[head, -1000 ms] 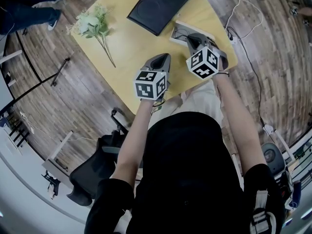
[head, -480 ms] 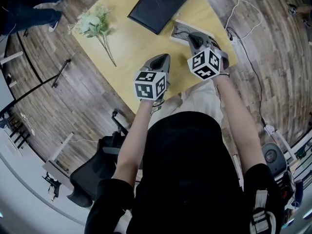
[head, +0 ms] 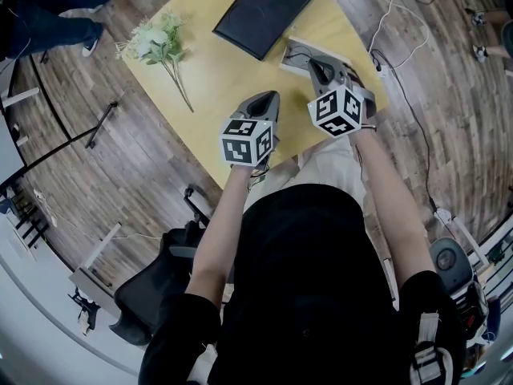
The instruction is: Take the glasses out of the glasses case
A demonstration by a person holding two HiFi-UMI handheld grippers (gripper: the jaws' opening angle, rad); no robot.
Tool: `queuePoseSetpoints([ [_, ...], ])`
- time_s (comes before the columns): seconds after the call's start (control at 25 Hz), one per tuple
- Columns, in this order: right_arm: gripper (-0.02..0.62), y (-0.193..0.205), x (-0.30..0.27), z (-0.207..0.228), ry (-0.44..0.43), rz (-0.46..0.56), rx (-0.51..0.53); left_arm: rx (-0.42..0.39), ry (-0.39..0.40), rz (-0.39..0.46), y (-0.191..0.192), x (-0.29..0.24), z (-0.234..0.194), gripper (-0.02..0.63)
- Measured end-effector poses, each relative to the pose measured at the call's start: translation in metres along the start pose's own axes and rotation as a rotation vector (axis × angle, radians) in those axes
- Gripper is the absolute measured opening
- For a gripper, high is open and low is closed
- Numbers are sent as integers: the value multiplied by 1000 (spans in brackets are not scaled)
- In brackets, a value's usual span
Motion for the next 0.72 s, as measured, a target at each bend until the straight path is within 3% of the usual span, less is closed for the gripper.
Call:
queuePoseSetpoints([
  [0.72,23,-18,61,9,69,120,-34,-22,25,65,-18,12,16,23],
])
Point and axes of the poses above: the fingertips, and each gripper's own axes: x backward along the fingers, z to its right, y out of its underside, the point moved 10 cm from there along x, backward along the fingers, and after that the axes turned 8 degrees about -z, right-handed, at the moved point
